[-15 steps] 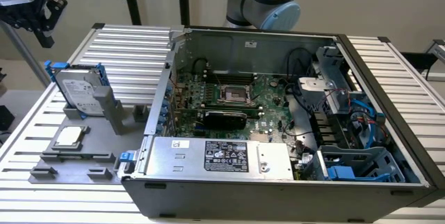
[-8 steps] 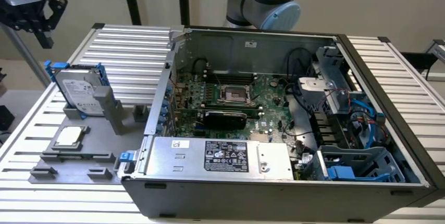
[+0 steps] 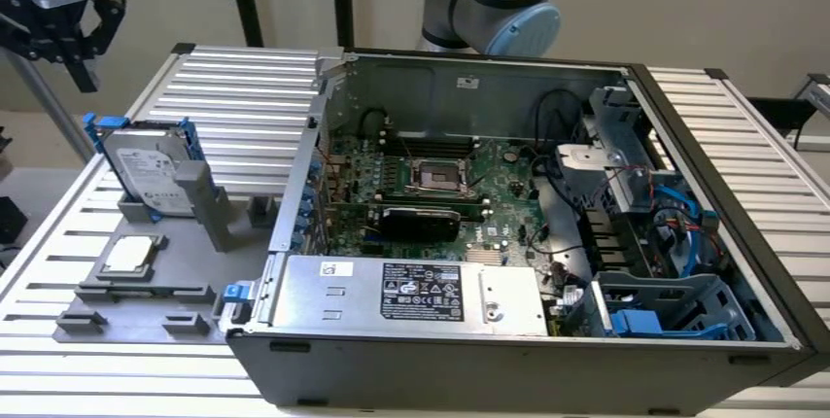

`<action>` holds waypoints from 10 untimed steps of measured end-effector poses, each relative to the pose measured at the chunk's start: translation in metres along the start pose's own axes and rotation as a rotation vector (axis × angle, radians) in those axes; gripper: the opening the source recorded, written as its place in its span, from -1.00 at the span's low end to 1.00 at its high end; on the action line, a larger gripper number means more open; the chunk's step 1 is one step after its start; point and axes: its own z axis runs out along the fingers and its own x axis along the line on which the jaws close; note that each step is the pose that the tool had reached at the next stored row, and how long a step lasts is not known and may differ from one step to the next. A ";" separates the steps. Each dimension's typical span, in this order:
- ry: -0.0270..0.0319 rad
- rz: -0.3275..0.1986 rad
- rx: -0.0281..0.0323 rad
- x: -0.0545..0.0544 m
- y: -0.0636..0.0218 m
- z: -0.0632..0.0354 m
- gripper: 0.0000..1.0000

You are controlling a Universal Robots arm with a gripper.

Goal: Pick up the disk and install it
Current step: 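Pick up the disk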

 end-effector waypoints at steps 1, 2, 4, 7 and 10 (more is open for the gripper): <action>0.0006 -0.018 0.0006 0.000 0.0000 0.0001 -0.79; 0.0011 -0.036 0.0011 0.000 0.0000 0.0003 -0.79; 0.0021 -0.072 0.0022 0.000 0.0000 0.0006 -0.79; 0.0037 -0.126 0.0039 0.000 0.0000 0.0011 -0.79; 0.0053 -0.181 0.0056 0.000 -0.0001 0.0016 -0.79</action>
